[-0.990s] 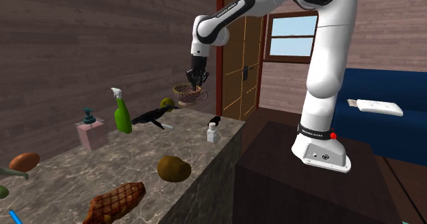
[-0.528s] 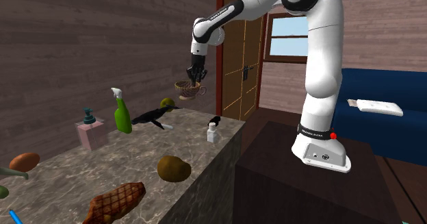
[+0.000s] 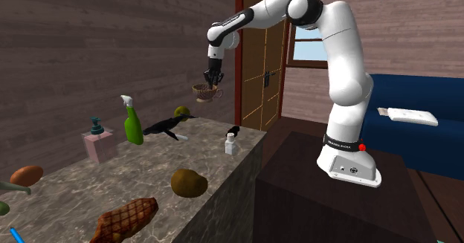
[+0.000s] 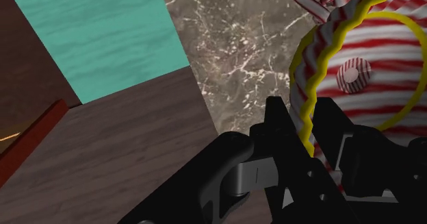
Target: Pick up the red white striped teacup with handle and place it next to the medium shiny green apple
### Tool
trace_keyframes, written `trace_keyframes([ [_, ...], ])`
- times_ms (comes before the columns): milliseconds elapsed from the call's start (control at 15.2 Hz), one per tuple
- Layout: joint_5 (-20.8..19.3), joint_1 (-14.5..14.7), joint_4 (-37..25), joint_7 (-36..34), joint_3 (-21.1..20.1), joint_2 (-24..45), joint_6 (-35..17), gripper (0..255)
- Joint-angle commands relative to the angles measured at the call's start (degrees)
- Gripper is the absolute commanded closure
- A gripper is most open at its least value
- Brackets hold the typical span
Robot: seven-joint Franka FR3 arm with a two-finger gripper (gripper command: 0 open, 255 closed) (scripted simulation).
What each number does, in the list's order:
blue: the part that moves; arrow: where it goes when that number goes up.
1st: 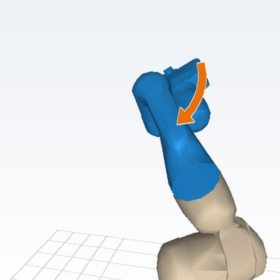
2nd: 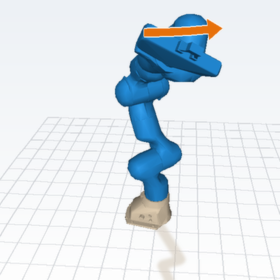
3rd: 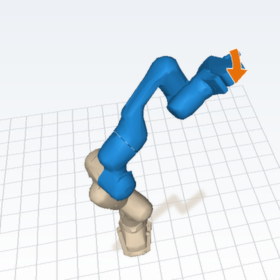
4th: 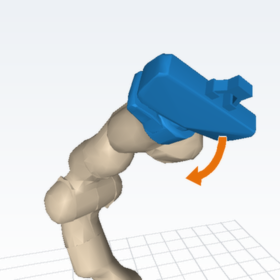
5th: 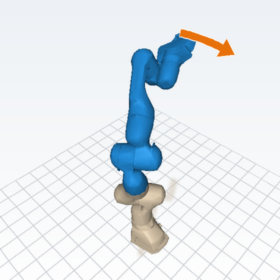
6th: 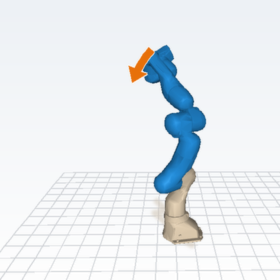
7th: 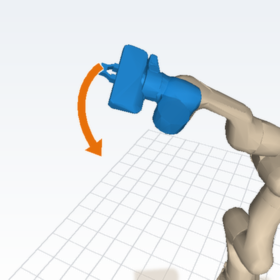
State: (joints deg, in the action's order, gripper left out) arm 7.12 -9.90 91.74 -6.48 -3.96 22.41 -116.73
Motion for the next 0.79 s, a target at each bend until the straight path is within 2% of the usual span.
trace_keyframes([
  [0, -0.2, -0.9, -6.6, 1.2, 0.5, 4.1, 2.7, 255],
  [66, -0.2, -1.5, -10.6, 1.9, 0.7, 6.6, 4.2, 255],
  [726, 0.0, -1.5, -6.2, 2.7, 0.7, 8.8, -2.3, 255],
])
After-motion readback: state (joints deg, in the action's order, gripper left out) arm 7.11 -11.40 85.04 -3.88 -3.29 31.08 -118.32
